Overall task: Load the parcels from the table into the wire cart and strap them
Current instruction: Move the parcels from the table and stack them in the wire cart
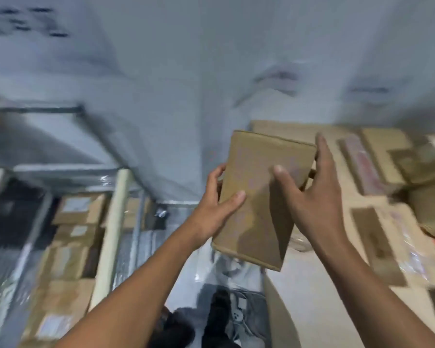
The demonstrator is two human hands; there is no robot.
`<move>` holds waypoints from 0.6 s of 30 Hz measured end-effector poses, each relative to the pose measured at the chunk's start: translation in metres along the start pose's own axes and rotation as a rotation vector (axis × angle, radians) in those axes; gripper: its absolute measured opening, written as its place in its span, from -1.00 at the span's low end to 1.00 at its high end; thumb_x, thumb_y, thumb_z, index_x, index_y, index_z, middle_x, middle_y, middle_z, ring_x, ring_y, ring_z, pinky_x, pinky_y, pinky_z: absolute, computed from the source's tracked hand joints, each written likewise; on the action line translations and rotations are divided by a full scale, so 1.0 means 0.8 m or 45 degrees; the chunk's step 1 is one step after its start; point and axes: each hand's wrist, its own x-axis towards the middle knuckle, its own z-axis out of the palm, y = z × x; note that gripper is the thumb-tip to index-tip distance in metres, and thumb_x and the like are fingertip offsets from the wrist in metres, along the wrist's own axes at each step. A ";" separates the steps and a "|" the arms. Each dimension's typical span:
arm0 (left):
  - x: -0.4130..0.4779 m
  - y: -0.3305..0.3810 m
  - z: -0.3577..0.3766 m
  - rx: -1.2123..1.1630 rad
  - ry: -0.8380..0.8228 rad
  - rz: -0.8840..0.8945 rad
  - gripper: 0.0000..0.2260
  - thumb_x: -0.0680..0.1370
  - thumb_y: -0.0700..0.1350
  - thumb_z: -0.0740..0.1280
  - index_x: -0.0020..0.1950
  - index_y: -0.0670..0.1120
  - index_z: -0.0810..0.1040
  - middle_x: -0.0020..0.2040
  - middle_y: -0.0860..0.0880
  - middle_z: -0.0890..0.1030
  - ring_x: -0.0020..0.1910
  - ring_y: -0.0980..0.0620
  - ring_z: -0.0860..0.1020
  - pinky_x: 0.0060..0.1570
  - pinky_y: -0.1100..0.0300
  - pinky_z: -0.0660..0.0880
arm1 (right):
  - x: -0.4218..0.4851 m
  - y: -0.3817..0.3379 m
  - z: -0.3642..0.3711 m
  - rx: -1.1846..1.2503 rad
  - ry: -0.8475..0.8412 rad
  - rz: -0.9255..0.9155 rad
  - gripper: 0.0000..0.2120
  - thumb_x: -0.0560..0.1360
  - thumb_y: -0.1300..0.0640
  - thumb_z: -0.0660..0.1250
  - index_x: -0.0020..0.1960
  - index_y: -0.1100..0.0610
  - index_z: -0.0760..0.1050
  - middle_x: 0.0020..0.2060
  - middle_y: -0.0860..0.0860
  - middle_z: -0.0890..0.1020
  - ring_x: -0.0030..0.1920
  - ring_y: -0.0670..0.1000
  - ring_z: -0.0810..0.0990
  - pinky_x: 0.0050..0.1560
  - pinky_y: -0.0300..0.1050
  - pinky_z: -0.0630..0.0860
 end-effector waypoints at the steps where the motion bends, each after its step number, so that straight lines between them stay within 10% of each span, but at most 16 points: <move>1: -0.014 0.002 -0.048 -0.048 0.123 0.009 -0.38 0.45 0.21 0.47 0.42 0.39 0.25 0.34 0.11 0.53 0.28 0.08 0.62 0.23 0.08 0.59 | 0.005 -0.027 0.046 0.015 -0.120 -0.048 -0.14 0.50 -0.18 0.47 0.66 -0.06 0.12 0.50 -0.08 0.36 0.49 0.01 0.41 0.50 0.01 0.36; 11: -0.245 -0.067 -0.411 -0.552 1.443 0.162 -0.37 0.55 0.14 0.39 0.54 0.27 0.16 0.37 0.36 0.54 0.31 0.25 0.58 0.23 0.22 0.56 | -0.148 -0.274 0.528 -0.082 -1.355 -0.688 -0.19 0.54 -0.13 0.43 0.65 0.05 0.14 0.53 0.12 0.38 0.49 0.13 0.40 0.53 0.00 0.29; 14: -0.286 -0.119 -0.479 -0.585 1.631 0.170 -0.23 0.61 0.09 0.42 0.67 0.19 0.01 0.52 0.06 0.46 0.37 0.11 0.56 0.35 0.03 0.54 | -0.206 -0.280 0.634 -0.131 -1.654 -0.747 -0.21 0.54 -0.11 0.45 0.63 -0.04 0.13 0.48 0.04 0.43 0.43 0.05 0.46 0.41 -0.05 0.38; 18: -0.290 -0.232 -0.532 -0.518 1.745 0.100 -0.24 0.58 0.11 0.42 0.62 0.21 0.01 0.28 0.38 0.56 0.20 0.36 0.59 0.04 0.36 0.60 | -0.236 -0.228 0.765 -0.188 -1.914 -0.637 -0.25 0.51 -0.06 0.50 0.57 -0.09 0.19 0.26 -0.18 0.58 0.18 -0.26 0.59 0.11 -0.33 0.52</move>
